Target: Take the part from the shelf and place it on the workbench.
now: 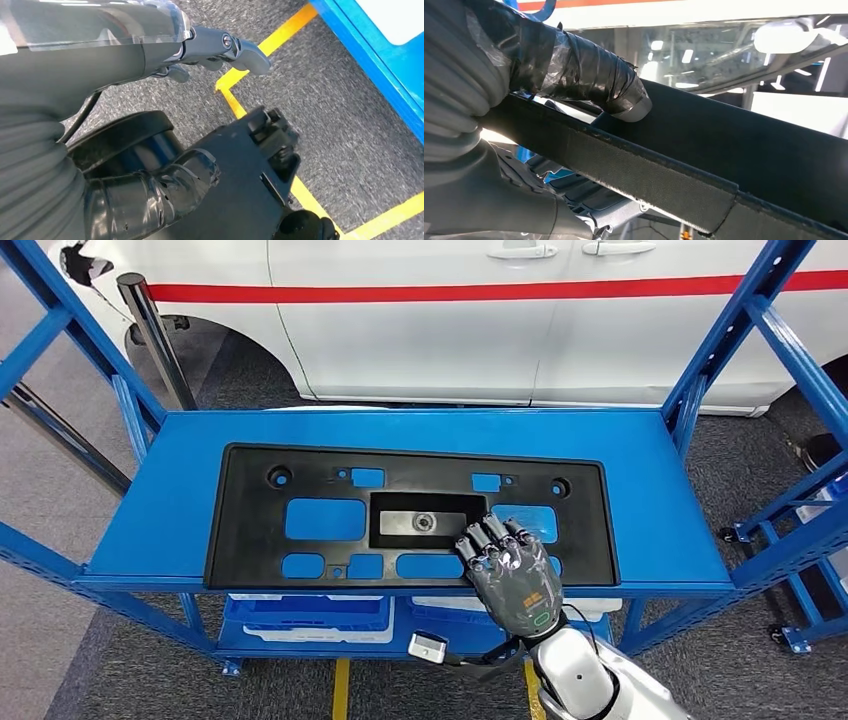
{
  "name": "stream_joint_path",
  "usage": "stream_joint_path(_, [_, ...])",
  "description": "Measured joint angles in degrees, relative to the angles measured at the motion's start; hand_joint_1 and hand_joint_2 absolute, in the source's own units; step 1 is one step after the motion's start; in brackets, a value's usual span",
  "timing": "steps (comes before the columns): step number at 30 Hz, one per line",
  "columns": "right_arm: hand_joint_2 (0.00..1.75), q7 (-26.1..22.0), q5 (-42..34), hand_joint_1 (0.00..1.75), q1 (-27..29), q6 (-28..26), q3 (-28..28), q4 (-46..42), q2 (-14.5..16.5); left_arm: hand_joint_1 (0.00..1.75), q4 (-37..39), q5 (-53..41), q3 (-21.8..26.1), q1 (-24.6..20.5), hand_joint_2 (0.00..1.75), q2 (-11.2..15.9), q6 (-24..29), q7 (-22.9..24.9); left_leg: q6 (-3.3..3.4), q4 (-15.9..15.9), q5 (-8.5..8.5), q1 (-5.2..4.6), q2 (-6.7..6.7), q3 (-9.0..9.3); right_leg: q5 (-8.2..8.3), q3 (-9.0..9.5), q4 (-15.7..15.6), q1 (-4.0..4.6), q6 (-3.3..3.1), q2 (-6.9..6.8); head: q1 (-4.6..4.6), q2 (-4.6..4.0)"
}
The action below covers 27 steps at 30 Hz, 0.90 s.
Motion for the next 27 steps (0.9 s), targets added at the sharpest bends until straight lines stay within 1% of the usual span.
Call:
stream_joint_path(1, [1.75, 0.56, 0.00, 1.75, -0.38, 0.08, 0.77, -0.01, -0.15, 0.00, 0.00, 0.05, 0.05, 0.00, 1.75, 0.01, 0.31, 0.18, 0.32, -3.67, 2.21, -0.03, 0.00, 1.68, -0.06, 0.14, 0.00, 0.08, -0.01, 0.02, 0.00, 0.00])
stream_joint_path(2, [1.75, 1.10, 0.00, 1.75, -0.77, 0.17, 1.40, -0.01, -0.25, 0.00, 0.00, 0.01, 0.09, -0.02, 1.75, 0.01, 0.73, 0.42, 0.71, -7.69, 4.04, -0.12, -0.01, 3.56, -0.12, 0.23, 0.00, 0.16, 0.00, 0.04, 0.02, 0.00])
stream_joint_path(3, [1.75, 1.62, 0.00, 1.75, -1.18, 0.28, 1.93, -0.01, -0.34, 0.00, 0.00, -0.03, 0.10, -0.07, 1.75, -0.01, 1.23, 0.68, 1.03, -11.10, 5.22, -0.25, -0.02, 5.09, -0.16, 0.21, 0.07, 0.27, 0.10, 0.06, 0.01, 0.00])
stream_joint_path(4, [1.75, 2.07, 0.01, 1.75, -1.53, 0.41, 2.41, 0.00, -0.40, 0.00, 0.00, -0.06, 0.11, -0.13, 1.75, -0.02, 1.70, 0.93, 1.26, -13.26, 5.76, -0.39, -0.02, 6.03, -0.15, 0.11, 0.10, 0.31, 0.29, 0.06, 0.01, 0.00])
stream_joint_path(6, [1.75, 2.65, 0.01, 1.75, -1.90, 0.61, 3.30, 0.04, -0.50, 0.00, 0.00, -0.08, 0.13, -0.15, 1.75, -0.04, 2.69, 1.35, 1.44, -14.33, 5.80, -0.59, -0.03, 6.33, 0.02, -0.13, 0.12, 0.28, 0.76, 0.04, 0.01, 0.00])
stream_joint_path(7, [1.75, 2.77, 0.01, 1.75, -1.91, 0.66, 3.68, 0.10, -0.54, 0.00, 0.00, -0.19, 0.14, -0.11, 1.75, -0.07, 3.32, 1.61, 1.60, -14.57, 6.07, -0.44, 0.02, 6.34, -0.07, -0.19, 0.17, 0.21, 1.02, 0.01, 0.01, 0.00])
stream_joint_path(8, [1.75, 2.84, 0.01, 1.75, -1.90, 0.66, 4.02, 0.18, -0.57, 0.00, 0.00, -0.33, 0.14, -0.08, 1.75, -0.13, 4.10, 1.90, 1.80, -14.95, 6.41, -0.32, 0.06, 6.42, -0.59, -0.34, 0.62, 0.20, 1.29, 0.01, 0.03, 0.00])
stream_joint_path(9, [1.75, 2.86, 0.01, 1.75, -1.90, 0.62, 4.26, 0.25, -0.61, 0.00, 0.00, -0.57, 0.14, -0.11, 1.75, -0.21, 4.99, 2.27, 2.08, -15.31, 6.78, -0.18, 0.13, 6.46, -1.70, -0.83, 1.89, 0.17, 1.59, 0.02, 0.04, 0.00])
stream_joint_path(10, [1.75, 2.89, 0.01, 1.75, -1.87, 0.59, 4.37, 0.32, -0.64, 0.00, 0.00, -0.83, 0.13, -0.19, 1.75, -0.30, 5.84, 2.61, 2.26, -15.60, 7.02, -0.08, 0.21, 6.45, -3.48, -1.78, 4.31, 0.12, 1.84, 0.04, 0.06, 0.00])
stream_joint_path(12, [1.75, 2.87, 0.01, 1.75, -1.61, 0.57, 4.42, 0.55, -0.67, 0.00, 0.00, -1.15, 0.11, -0.30, 1.75, -0.43, 7.23, 3.26, 2.47, -15.54, 7.20, -0.18, 0.26, 6.17, -7.26, -4.45, 11.18, -0.11, 2.33, 0.05, 0.08, 0.00])
stream_joint_path(13, [1.75, 2.83, 0.01, 1.75, -1.38, 0.57, 4.42, 0.69, -0.67, 0.00, 0.00, -1.22, 0.10, -0.30, 1.75, -0.46, 7.67, 3.49, 2.47, -15.41, 7.23, -0.19, 0.28, 6.01, -8.38, -5.47, 14.00, -0.26, 2.53, 0.04, 0.08, 0.00])
stream_joint_path(14, [1.75, 2.73, 0.01, 1.75, -1.13, 0.56, 4.42, 0.89, -0.67, 0.00, 0.00, -1.26, 0.10, -0.29, 1.75, -0.49, 7.93, 3.69, 2.46, -15.17, 7.26, -0.17, 0.28, 5.78, -8.39, -5.61, 15.02, -0.47, 2.73, 0.02, 0.07, 0.00])
stream_joint_path(15, [1.75, 2.60, 0.01, 1.75, -0.96, 0.54, 4.42, 1.05, -0.67, 0.00, 0.00, -1.28, 0.10, -0.28, 1.75, -0.51, 8.08, 3.80, 2.43, -14.89, 7.28, -0.13, 0.28, 5.54, -7.49, -4.84, 14.10, -0.70, 2.90, 0.01, 0.08, 0.00])
stream_joint_path(16, [1.75, 2.46, 0.00, 1.75, -0.86, 0.50, 4.42, 1.18, -0.66, 0.00, 0.00, -1.31, 0.10, -0.28, 1.75, -0.56, 8.16, 3.88, 2.38, -14.55, 7.30, -0.08, 0.28, 5.28, -5.92, -3.21, 11.46, -0.95, 3.03, -0.01, 0.07, 0.00])
stream_joint_path(17, [1.75, 2.32, 0.00, 1.75, -0.81, 0.45, 4.41, 1.28, -0.65, 0.00, 0.00, -1.34, 0.10, -0.30, 1.75, -0.62, 8.26, 3.94, 2.24, -14.13, 7.29, -0.04, 0.26, 4.99, -4.40, -1.17, 7.74, -1.18, 3.18, -0.01, 0.08, 0.00])
stream_joint_path(18, [1.75, 2.18, 0.00, 1.75, -0.78, 0.40, 4.38, 1.33, -0.60, 0.00, 0.00, -1.39, 0.09, -0.34, 1.75, -0.67, 8.39, 3.97, 1.97, -13.71, 7.30, -0.11, 0.23, 4.65, -3.35, 0.44, 4.56, -1.15, 3.17, 0.03, 0.09, 0.00])
stream_joint_path(19, [1.75, 2.02, 0.00, 1.75, -0.70, 0.34, 4.32, 1.38, -0.52, 0.00, 0.00, -1.44, 0.09, -0.38, 1.75, -0.70, 8.51, 3.99, 1.63, -13.41, 7.39, -0.18, 0.19, 4.32, -2.70, 1.43, 2.34, -1.12, 3.03, 0.10, 0.07, 0.00])
stream_joint_path(20, [1.75, 1.88, 0.01, 1.75, -0.57, 0.30, 4.26, 1.44, -0.44, 0.00, 0.00, -1.49, 0.08, -0.41, 1.75, -0.71, 8.62, 4.01, 1.22, -13.22, 7.56, -0.24, 0.14, 4.01, -2.52, 1.70, 1.29, -0.99, 2.75, 0.18, 0.05, 0.00])
stream_joint_path(21, [1.75, 1.73, 0.01, 1.75, -0.39, 0.26, 4.19, 1.53, -0.37, 0.00, 0.00, -1.51, 0.08, -0.40, 1.75, -0.72, 8.66, 4.02, 0.78, -13.23, 7.83, -0.26, 0.10, 3.78, -2.29, 1.48, 1.25, -0.77, 2.32, 0.25, 0.03, 0.00])
stream_joint_path(22, [1.75, 1.59, 0.01, 1.75, -0.22, 0.24, 4.13, 1.64, -0.27, 0.00, 0.00, -1.54, 0.08, -0.35, 1.75, -0.72, 8.67, 4.02, 0.42, -13.33, 8.08, -0.17, 0.08, 3.60, -1.93, 1.20, 1.22, -0.77, 1.80, 0.26, 0.02, 0.00])
stream_joint_path(23, [1.75, 1.48, 0.01, 1.75, -0.09, 0.24, 4.09, 1.76, -0.14, 0.00, 0.00, -1.55, 0.08, -0.31, 1.75, -0.72, 8.64, 4.02, 0.08, -13.16, 7.87, -0.04, 0.07, 3.33, -1.54, 0.94, 1.10, -0.73, 1.28, 0.20, 0.02, 0.00])
stream_joint_path(24, [1.75, 1.33, 0.01, 1.75, -0.02, 0.25, 4.04, 1.86, 0.03, 0.00, 0.00, -1.57, 0.07, -0.27, 1.75, -0.72, 8.55, 4.02, -0.24, -12.44, 6.99, 0.05, 0.08, 2.90, -1.13, 0.63, 0.98, -0.73, 0.78, 0.12, 0.02, 0.00])
stream_joint_path(25, [1.75, 1.14, 0.01, 1.75, 0.02, 0.25, 3.96, 1.95, 0.25, 0.00, 0.00, -1.56, 0.07, -0.26, 1.75, -0.73, 8.40, 4.00, -0.47, -10.68, 5.25, 0.13, 0.09, 2.15, -0.70, 0.24, 0.86, -0.77, 0.33, 0.03, 0.02, 0.00])
stream_joint_path(27, [1.75, 0.74, 0.01, 1.75, 0.10, 0.24, 3.78, 2.12, 0.66, 0.00, 0.00, -1.51, 0.05, -0.26, 1.75, -0.74, 8.03, 3.97, -0.78, -4.50, 0.54, 0.21, 0.11, 0.03, 0.02, -0.70, 0.83, -0.62, -0.15, -0.09, 0.01, 0.00])
